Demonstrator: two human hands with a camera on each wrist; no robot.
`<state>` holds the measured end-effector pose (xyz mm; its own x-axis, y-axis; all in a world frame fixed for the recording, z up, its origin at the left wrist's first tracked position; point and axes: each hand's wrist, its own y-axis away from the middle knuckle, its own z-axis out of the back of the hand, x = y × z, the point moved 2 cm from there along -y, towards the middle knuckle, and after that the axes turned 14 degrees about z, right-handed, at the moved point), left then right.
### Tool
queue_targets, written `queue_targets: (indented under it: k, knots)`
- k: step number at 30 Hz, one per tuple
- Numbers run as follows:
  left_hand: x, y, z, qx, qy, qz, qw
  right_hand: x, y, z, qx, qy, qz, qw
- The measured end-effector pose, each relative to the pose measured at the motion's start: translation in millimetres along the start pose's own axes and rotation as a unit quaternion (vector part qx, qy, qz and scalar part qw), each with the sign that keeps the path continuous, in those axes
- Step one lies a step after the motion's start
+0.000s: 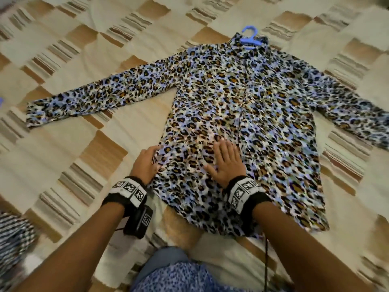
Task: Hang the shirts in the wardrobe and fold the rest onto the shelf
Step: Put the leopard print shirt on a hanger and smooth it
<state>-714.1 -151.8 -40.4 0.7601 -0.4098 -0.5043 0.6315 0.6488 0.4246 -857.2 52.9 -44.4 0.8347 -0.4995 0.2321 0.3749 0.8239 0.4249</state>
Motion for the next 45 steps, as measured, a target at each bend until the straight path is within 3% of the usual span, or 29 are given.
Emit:
queue_targets:
  k: [3, 6, 7, 9, 12, 13, 15, 17, 19, 22, 25, 28, 31, 34, 36, 39, 42, 45]
  knots:
    - [1.1, 10.9, 6.3, 0.049, 0.02, -0.023, 0.998, 13.1, 23.0, 0.2, 0.046, 0.033, -0.028, 0.998]
    - [-8.4, 24.6, 12.4, 0.133, 0.031, -0.06, 0.989, 61.0, 38.4, -17.4, 0.04, 0.061, 0.089, 0.993]
    - [-7.9, 29.2, 13.0, 0.132, 0.027, -0.058, 0.989, 75.7, 44.4, -27.0, 0.027, 0.09, 0.115, 0.989]
    - [3.5, 35.8, 11.6, 0.065, 0.019, -0.025, 0.997, 90.9, 63.0, -38.6, 0.01, 0.084, 0.069, 0.994]
    - [22.6, 55.8, 12.5, -0.008, 0.04, 0.071, 0.997, 84.8, 93.7, -55.4, 0.087, 0.047, 0.019, 0.995]
    - [21.7, 62.1, 13.2, -0.006, 0.017, 0.099, 0.995, 83.2, 105.6, -55.1, 0.143, 0.037, 0.008, 0.989]
    - [6.4, 74.0, 14.6, 0.006, -0.137, 0.144, 0.98, 79.3, 125.6, -36.1, 0.229, -0.013, 0.015, 0.973]
    - [-21.9, 82.1, 17.9, -0.023, -0.282, 0.161, 0.945, 68.9, 132.0, -2.9, 0.238, -0.102, 0.04, 0.965]
    - [-53.9, 82.3, 9.8, -0.047, -0.342, 0.104, 0.933, 46.4, 123.9, 28.8, 0.127, -0.166, 0.029, 0.977]
    - [-97.1, 82.3, -26.2, -0.021, -0.356, -0.036, 0.933, 8.7, 107.8, 53.3, 0.004, -0.115, -0.023, 0.993]
    - [-134.3, 88.0, -68.3, 0.039, -0.305, -0.099, 0.946, -26.0, 89.0, 37.3, 0.007, -0.064, -0.053, 0.996]
    - [-160.5, 94.0, -106.4, 0.079, -0.346, -0.178, 0.918, -50.3, 90.5, 7.5, 0.088, 0.037, -0.062, 0.993]
    - [-155.4, 90.3, -123.2, 0.133, -0.426, -0.15, 0.882, -81.0, 118.9, -16.4, 0.122, 0.054, -0.082, 0.988]
    - [-134.4, 92.7, -125.8, 0.148, -0.407, -0.101, 0.896, -107.6, 161.9, -30.5, 0.096, 0.014, -0.129, 0.987]
    - [-130.6, 96.2, -124.1, 0.15, -0.395, -0.086, 0.902, -118.3, 182.8, -36.0, 0.12, -0.004, -0.173, 0.978]
    - [-149.2, 94.8, -109.4, 0.166, -0.416, -0.075, 0.891, -121.8, 195.2, -32.9, 0.163, 0.019, -0.221, 0.961]
    - [-179.7, 85.3, -83.2, 0.12, -0.421, -0.092, 0.894, -123.3, 179.9, 5.1, 0.203, 0.063, -0.179, 0.961]
    - [-206.5, 68.9, -62.3, 0.057, -0.429, -0.13, 0.892, -115.3, 149.3, 59.0, 0.134, 0.07, -0.138, 0.979]
